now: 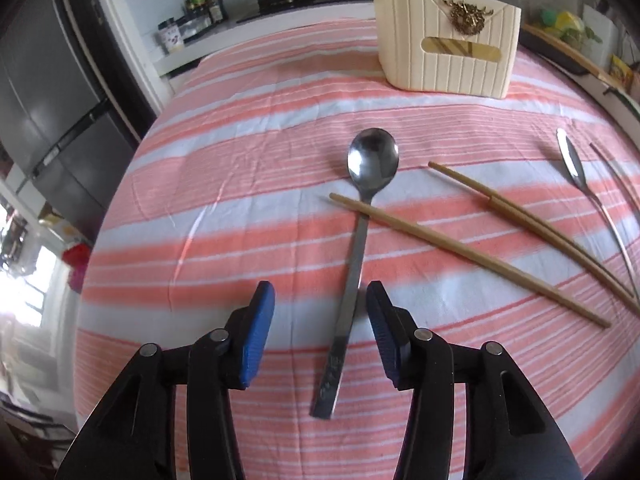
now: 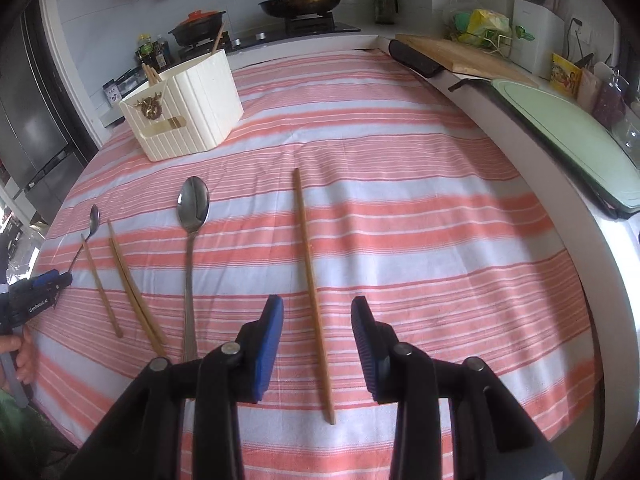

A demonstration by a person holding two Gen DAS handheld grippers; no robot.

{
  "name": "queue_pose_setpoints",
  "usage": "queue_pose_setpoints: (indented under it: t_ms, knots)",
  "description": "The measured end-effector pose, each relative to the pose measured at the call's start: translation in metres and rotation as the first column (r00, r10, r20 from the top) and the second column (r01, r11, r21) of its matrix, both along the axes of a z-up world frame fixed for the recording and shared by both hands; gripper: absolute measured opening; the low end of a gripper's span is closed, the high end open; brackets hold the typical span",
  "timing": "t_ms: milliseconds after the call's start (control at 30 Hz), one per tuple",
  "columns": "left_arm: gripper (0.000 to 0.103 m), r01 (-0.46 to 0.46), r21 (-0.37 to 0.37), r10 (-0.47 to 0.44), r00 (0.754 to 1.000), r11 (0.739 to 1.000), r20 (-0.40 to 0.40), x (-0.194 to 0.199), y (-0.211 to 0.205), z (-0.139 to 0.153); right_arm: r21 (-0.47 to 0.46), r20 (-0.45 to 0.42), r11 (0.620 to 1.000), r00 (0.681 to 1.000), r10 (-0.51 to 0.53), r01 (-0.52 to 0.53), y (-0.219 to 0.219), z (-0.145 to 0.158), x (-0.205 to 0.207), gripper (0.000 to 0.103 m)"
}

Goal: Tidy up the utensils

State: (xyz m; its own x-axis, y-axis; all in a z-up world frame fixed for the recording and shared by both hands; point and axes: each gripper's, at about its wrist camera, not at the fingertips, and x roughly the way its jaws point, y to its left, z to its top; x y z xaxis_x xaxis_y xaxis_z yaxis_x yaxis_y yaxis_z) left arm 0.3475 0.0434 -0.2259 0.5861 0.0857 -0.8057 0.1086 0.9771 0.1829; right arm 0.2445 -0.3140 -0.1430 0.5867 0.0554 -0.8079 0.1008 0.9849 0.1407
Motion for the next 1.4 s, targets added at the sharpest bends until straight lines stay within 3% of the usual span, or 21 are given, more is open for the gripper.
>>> queue_pose_setpoints:
  t_ms: [33, 67, 100, 167, 267, 367, 433, 533, 600, 667, 733, 867, 1067, 1200, 1400]
  knots:
    - [0.032, 0.011, -0.034, -0.012, 1.0, 0.999, -0.013, 0.008, 0.001, 0.001, 0.01, 0.001, 1.0, 1.0, -0.006, 0.006, -0.001, -0.001, -0.001, 0.036]
    - [0.009, 0.019, -0.096, -0.022, 0.999, 0.995, -0.038, 0.015, 0.003, 0.001, 0.018, 0.005, 1.0, 1.0, -0.011, 0.011, -0.001, 0.0, -0.001, 0.036]
    - [0.008, -0.002, -0.115, -0.004, 0.999, 0.993, -0.046, 0.021, 0.005, 0.002, 0.027, 0.013, 1.0, 1.0, -0.016, 0.016, -0.001, 0.0, -0.002, 0.036]
    - [0.005, -0.101, -0.061, 0.099, 0.995, 0.993, -0.023, 0.026, 0.008, 0.002, 0.041, 0.026, 0.999, 0.999, -0.024, 0.023, 0.0, 0.003, -0.004, 0.036]
    - [0.005, -0.218, -0.114, 0.219, 0.976, 0.969, -0.004, 0.017, 0.024, 0.001, 0.033, 0.044, 0.999, 0.999, -0.024, 0.023, 0.001, 0.006, -0.008, 0.036]
    - [0.005, -0.267, -0.188, 0.27, 0.963, 0.945, -0.011, 0.0, 0.039, 0.001, 0.01, 0.035, 1.0, 0.999, -0.018, 0.018, -0.001, 0.004, -0.011, 0.036]
    - [0.006, -0.25, -0.224, 0.25, 0.968, 0.942, -0.026, -0.01, 0.046, 0.001, 0.004, 0.02, 1.0, 1.0, -0.011, 0.011, -0.005, 0.0, -0.01, 0.036]
    - [0.008, -0.193, -0.237, 0.186, 0.981, 0.952, -0.051, -0.02, 0.05, 0.002, -0.001, 0.003, 1.0, 1.0, -0.005, 0.005, -0.012, -0.002, -0.006, 0.036]
    - [0.021, -0.159, -0.243, 0.148, 0.987, 0.957, -0.061, -0.024, 0.05, 0.004, 0.012, -0.011, 1.0, 1.0, -0.001, 0.002, -0.017, -0.001, -0.001, 0.046]
    - [0.064, -0.141, -0.241, 0.13, 0.99, 0.96, -0.061, -0.028, 0.05, 0.006, 0.021, -0.02, 1.0, 1.0, 0.005, -0.005, -0.02, 0.001, 0.005, 0.051]
    - [0.075, -0.124, -0.222, 0.118, 0.992, 0.967, -0.038, -0.032, 0.049, 0.009, 0.029, -0.042, 0.999, 0.999, 0.026, -0.025, -0.021, 0.0, 0.012, 0.051]
    - [0.077, -0.076, -0.21, 0.068, 0.997, 0.975, -0.045, -0.034, 0.05, 0.012, 0.039, -0.1, 0.995, 0.99, 0.1, -0.097, -0.013, -0.003, 0.023, 0.052]
    - [0.078, -0.061, -0.224, 0.048, 0.997, 0.973, -0.062, -0.025, 0.063, 0.017, -0.039, -0.137, 0.979, 0.971, 0.195, -0.202, 0.005, -0.001, 0.029, 0.054]
    - [0.078, -0.06, -0.21, 0.042, 0.995, 0.976, -0.089, -0.011, 0.06, 0.014, -0.091, -0.134, 0.971, 0.969, 0.207, -0.22, 0.012, 0.001, 0.041, 0.054]
    - [0.078, -0.104, -0.223, 0.083, 0.991, 0.969, -0.103, -0.001, 0.058, 0.006, -0.027, -0.189, 0.973, 0.957, 0.219, -0.228, 0.014, -0.011, 0.073, 0.054]
